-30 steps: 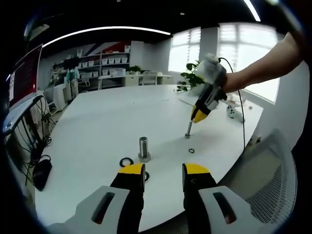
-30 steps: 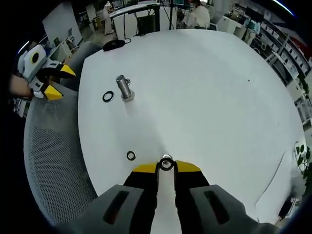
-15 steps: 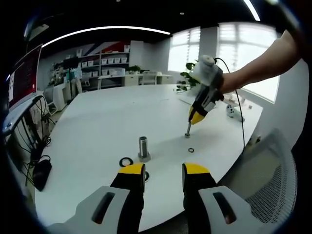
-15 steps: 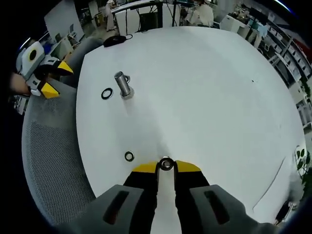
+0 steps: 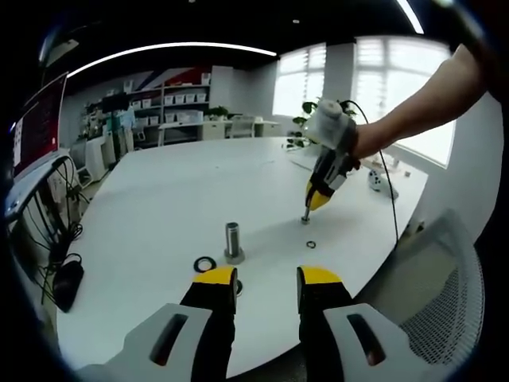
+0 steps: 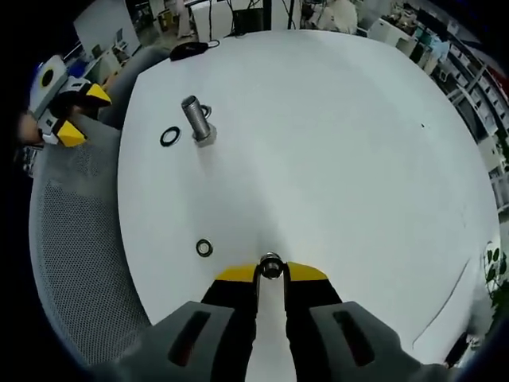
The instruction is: Place the washer onto the threaded stud by aligning its center hole with the stud, sliding it down to the base, and recovering from edge contact or off-axis alignment until the washer reaches the visible bottom stop.
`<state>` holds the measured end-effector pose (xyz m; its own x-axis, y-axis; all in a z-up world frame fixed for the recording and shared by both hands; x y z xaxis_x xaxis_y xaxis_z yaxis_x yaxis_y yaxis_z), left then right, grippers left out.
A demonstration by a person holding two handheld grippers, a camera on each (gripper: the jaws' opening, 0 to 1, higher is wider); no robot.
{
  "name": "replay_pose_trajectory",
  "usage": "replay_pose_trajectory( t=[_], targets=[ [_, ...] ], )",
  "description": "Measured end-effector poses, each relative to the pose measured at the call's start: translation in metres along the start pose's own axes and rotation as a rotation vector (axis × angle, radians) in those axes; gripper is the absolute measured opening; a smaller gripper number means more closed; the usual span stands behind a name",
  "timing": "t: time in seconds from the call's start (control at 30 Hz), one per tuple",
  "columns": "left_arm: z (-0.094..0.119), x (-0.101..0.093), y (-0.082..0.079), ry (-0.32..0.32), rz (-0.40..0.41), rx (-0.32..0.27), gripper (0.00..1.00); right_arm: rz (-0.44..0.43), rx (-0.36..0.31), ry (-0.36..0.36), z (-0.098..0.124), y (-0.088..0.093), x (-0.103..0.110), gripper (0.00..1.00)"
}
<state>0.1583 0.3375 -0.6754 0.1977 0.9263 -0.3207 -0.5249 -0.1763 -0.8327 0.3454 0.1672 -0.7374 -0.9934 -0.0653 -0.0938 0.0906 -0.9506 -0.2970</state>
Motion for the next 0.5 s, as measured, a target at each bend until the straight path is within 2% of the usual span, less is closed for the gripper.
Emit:
replay_pose_trajectory(
  t=[0.43,0.5],
  targets=[
    [0.000,-0.001,0.002,0.011,-0.002,0.013,0.28,-0.011,0.054,-0.018,-0.020,0.011,0.002,0.14],
    [0.000,-0.001,0.002,0.011,-0.002,0.013,0.28,-0.028,0.045,-0.009,-0.021,0.011,0.000,0.14]
  ],
)
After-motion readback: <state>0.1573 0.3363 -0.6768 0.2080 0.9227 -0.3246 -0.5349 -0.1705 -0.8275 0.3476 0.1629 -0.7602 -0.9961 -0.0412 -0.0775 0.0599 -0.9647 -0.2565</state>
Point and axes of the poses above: the point that each gripper's makers call its tool centre point, and the gripper's own axes: z roughly backward along the fingers, x roughly to its left, y roughly out of its underside, the point moved 3 cm from there along z, roughly backward along the fingers, and after that the axes turned 15 degrees about z, right-handed, at the moved point
